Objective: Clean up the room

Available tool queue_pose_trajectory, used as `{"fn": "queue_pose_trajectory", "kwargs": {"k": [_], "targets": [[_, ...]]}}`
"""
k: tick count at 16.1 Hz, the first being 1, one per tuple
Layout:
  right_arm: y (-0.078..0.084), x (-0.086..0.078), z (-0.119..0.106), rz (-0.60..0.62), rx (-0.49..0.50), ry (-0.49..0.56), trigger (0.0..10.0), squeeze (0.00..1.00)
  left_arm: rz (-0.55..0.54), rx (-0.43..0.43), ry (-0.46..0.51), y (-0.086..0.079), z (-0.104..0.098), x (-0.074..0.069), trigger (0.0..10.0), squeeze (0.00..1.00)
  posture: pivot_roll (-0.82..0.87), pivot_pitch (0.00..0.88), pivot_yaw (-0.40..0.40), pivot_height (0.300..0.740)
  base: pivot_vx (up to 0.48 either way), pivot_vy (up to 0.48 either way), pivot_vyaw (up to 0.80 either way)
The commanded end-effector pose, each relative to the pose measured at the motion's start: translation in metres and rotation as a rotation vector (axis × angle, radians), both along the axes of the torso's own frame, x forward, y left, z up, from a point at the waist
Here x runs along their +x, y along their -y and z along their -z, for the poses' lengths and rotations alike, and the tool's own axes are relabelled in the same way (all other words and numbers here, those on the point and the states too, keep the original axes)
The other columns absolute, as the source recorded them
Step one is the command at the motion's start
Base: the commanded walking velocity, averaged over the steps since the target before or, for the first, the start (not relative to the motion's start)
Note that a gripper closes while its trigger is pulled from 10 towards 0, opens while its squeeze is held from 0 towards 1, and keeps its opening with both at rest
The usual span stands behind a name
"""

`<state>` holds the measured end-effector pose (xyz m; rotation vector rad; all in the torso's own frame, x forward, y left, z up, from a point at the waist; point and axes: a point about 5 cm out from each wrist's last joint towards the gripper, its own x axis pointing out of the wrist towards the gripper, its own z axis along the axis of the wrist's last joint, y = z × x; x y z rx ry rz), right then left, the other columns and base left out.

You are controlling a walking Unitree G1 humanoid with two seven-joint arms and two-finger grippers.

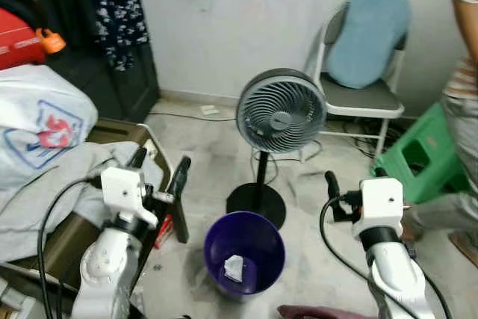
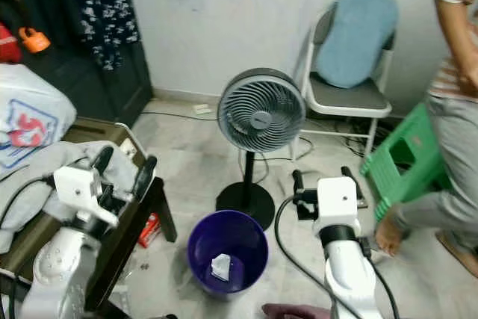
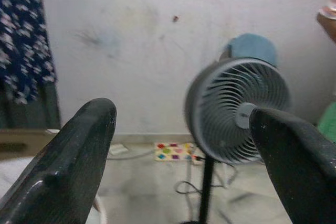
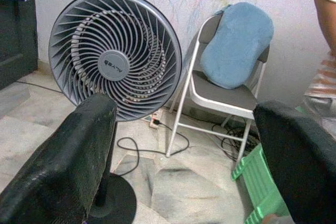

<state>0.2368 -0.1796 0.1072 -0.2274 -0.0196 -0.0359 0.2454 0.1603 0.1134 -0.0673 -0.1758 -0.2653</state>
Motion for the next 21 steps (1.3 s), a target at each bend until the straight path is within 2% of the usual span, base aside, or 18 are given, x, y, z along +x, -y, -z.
{"fn": "queue_pose_trajectory", "kwargs": {"k": [1, 5, 17, 21], "targets": [[-0.007, 0.001, 0.001, -0.023, -0.029, 0.006, 10.0, 0.0, 0.026, -0.002, -0.012, 0.009, 0.0, -0.003, 10.0, 0.0, -0.09, 0.022, -0.004, 0.74, 0.0, 0.0, 0.0], [-0.008, -0.001, -0.002, -0.027, -0.031, -0.001, 10.0, 0.0, 0.043, -0.018, -0.037, 0.015, 0.002, -0.009, 10.0, 0.0, -0.09, 0.039, -0.003, 0.74, 0.0, 0.0, 0.0], [-0.018, 0.006, -0.003, -0.068, -0.056, 0.009, 10.0, 0.0, 0.063, 0.004, -0.031, 0.025, -0.004, -0.005, 10.0, 0.0, -0.09, 0.048, -0.002, 0.74, 0.0, 0.0, 0.8], [-0.02, 0.009, -0.004, -0.076, -0.055, 0.015, 10.0, 0.0, 0.035, 0.047, -0.047, 0.024, -0.003, -0.002, 10.0, 0.0, -0.09, 0.053, 0.003, 0.74, 0.0, 0.0, 0.8]]}}
